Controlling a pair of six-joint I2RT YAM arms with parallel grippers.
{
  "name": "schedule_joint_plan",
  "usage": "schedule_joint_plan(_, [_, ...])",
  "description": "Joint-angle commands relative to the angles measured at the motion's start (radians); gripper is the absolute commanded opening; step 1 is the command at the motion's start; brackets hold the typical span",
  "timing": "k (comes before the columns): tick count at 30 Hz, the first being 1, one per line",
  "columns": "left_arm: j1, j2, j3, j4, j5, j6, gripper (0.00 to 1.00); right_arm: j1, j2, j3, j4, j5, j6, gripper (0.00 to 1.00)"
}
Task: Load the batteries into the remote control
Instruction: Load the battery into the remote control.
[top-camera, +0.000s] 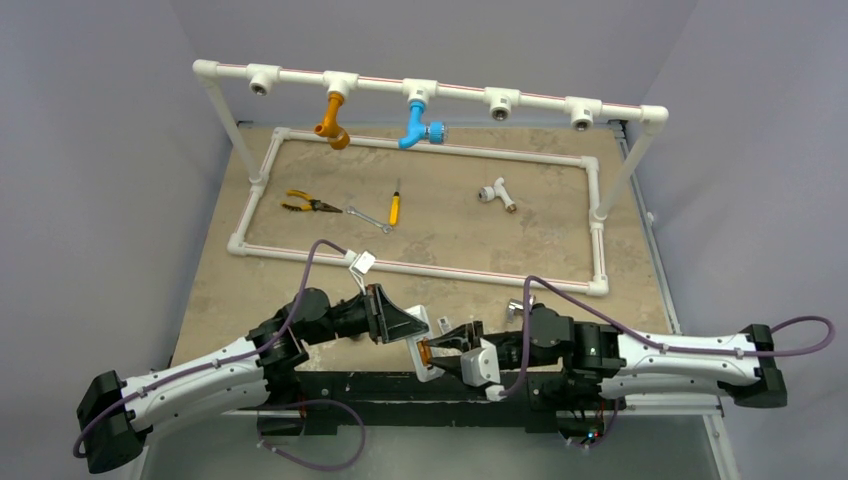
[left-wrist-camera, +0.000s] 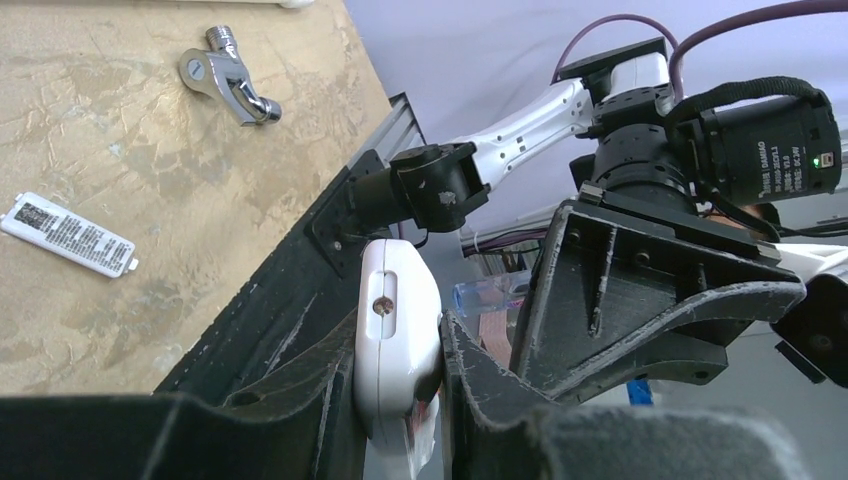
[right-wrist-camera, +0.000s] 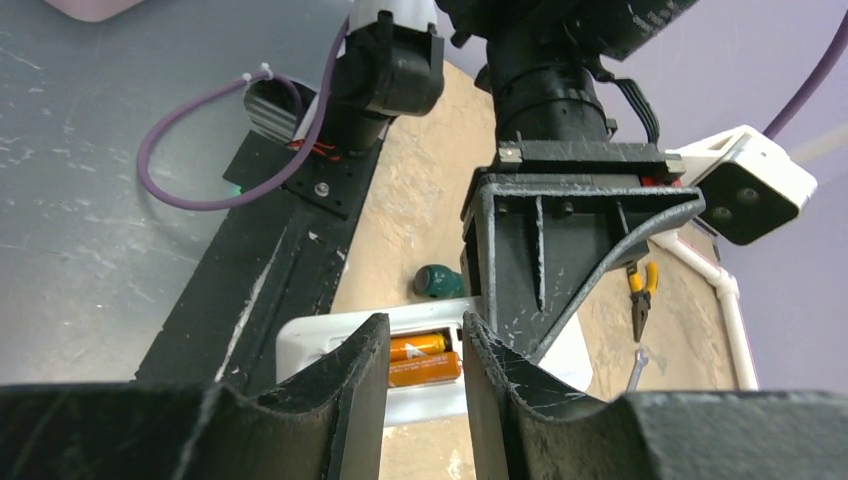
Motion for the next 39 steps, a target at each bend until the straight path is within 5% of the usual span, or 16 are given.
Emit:
schedule_joint_plan(1, [-0.003,-0.004,0.045,0.074,0.022,0.019,0.00,-0.070,0.017,-0.005,0.088,-0.101,0.020,0.31])
schedule_joint_plan(5, [-0.003,0.000,0.044,0.075,0.020,0.017,0.00,-0.165,0.024,-0.008,0.117,-0.201,0.059,0.30])
schedule_joint_plan(15, [-0.003,0.009,0.048,0.087,0.024,0.017,0.00,-0.171,0.025,-0.017,0.091,-0.242,0.067,0.27])
schedule_joint_plan(39, [-0.003,0.029,0.056,0.104,0.042,0.020,0.00,-0.183,0.016,-0.072,0.098,-0.195,0.052,0.24])
